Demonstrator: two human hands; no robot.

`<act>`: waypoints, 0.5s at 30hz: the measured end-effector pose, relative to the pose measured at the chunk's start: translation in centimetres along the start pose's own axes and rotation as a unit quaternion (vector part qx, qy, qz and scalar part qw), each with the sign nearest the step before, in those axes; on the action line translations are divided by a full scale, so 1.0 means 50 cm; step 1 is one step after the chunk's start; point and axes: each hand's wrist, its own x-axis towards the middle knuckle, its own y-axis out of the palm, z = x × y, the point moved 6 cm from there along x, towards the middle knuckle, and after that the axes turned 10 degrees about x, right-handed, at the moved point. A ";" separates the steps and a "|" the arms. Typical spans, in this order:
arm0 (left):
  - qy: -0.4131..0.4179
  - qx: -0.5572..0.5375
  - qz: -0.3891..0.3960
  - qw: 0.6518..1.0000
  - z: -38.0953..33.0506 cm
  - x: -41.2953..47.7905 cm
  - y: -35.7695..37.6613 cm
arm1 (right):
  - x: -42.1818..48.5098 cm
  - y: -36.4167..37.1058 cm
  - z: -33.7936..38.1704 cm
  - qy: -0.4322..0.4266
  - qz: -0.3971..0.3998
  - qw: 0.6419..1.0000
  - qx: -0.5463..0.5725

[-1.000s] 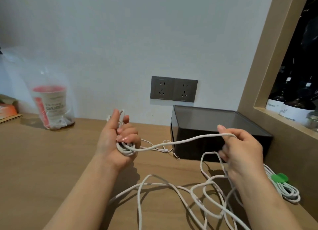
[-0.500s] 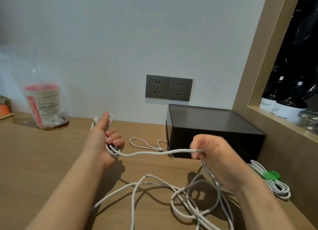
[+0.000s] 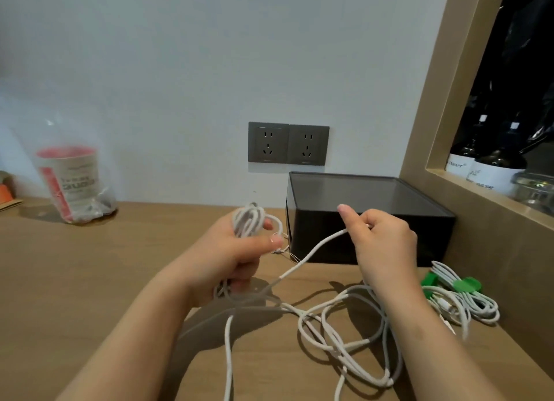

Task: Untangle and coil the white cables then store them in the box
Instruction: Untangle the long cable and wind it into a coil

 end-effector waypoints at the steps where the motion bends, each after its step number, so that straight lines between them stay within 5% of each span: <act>1: 0.001 0.063 -0.008 0.998 -0.002 -0.002 0.007 | 0.000 0.001 -0.001 0.001 0.000 1.000 0.017; 7: 0.001 0.243 -0.065 0.968 0.002 0.000 0.023 | -0.010 0.024 0.003 0.044 0.048 0.983 0.170; 15: -0.016 0.298 -0.013 0.954 0.012 0.001 0.031 | -0.016 0.038 0.000 0.114 0.082 0.954 0.266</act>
